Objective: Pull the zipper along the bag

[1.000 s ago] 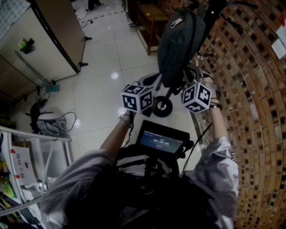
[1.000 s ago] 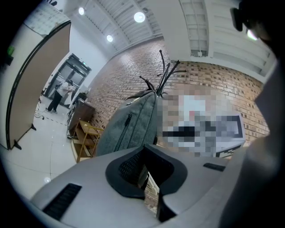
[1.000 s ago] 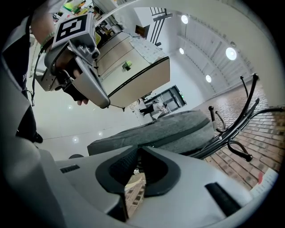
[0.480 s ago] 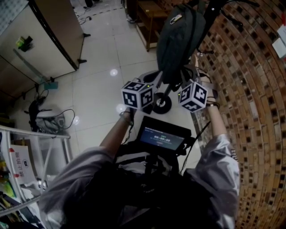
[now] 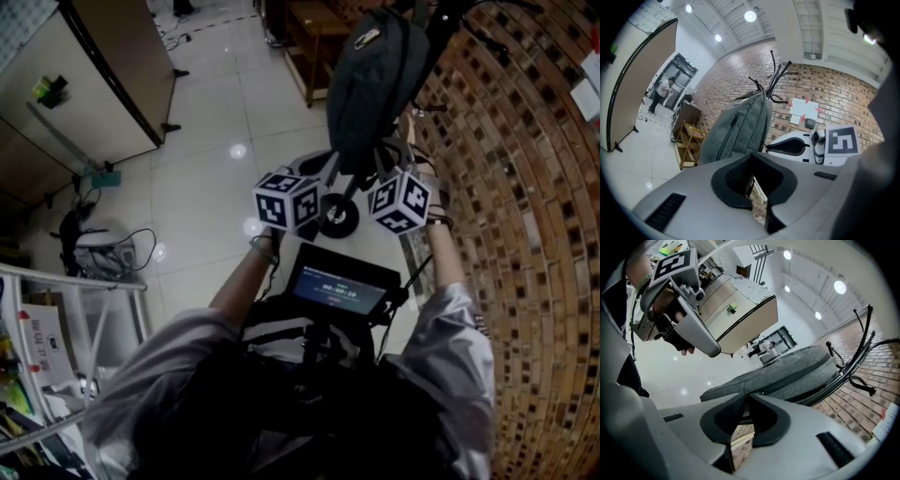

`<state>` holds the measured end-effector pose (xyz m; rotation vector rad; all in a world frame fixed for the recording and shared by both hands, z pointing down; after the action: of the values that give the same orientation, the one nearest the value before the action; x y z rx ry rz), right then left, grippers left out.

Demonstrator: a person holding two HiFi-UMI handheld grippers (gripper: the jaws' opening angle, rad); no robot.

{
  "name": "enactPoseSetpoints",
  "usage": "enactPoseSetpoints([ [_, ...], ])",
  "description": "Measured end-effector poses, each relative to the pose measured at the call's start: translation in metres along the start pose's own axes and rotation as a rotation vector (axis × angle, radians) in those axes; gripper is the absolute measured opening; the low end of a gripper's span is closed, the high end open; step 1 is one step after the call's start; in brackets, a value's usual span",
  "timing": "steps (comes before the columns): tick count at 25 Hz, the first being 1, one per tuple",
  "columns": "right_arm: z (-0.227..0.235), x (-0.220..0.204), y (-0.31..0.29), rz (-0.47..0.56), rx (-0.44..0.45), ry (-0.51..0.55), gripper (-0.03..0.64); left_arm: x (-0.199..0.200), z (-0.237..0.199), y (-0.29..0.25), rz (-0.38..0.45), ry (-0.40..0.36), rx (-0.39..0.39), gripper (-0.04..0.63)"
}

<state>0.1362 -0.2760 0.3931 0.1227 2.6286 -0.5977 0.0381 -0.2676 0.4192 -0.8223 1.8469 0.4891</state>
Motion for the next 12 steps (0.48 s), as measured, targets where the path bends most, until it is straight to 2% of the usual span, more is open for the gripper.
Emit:
enactPoseSetpoints([
  [2, 0.001, 0.002, 0.001, 0.031, -0.016, -0.042, 0.052, -0.002, 0.000, 0.000, -0.003, 0.000, -0.002, 0.003],
  [6, -0.001, 0.001, 0.005, 0.101, -0.095, -0.192, 0.055, 0.000, -0.001, 0.000, -0.006, -0.007, 0.001, 0.003],
  [9, -0.020, -0.007, 0.008, 0.104, -0.071, -0.300, 0.055, 0.000, -0.007, 0.002, -0.003, 0.003, 0.014, 0.003],
  [12, -0.038, -0.017, 0.013, 0.125, -0.052, -0.482, 0.055, -0.003, -0.010, 0.005, -0.008, 0.012, 0.025, 0.003],
])
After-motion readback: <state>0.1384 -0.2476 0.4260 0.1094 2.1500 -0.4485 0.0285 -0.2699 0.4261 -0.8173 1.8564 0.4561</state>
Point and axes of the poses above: the fingertips, and each gripper's own axes: y backward along the fingers, z to its right, x out of its top, the point moved 3 cm from there along y, backward along the fingers, and after that the axes turned 1 degree about z, right-handed, at the moved point
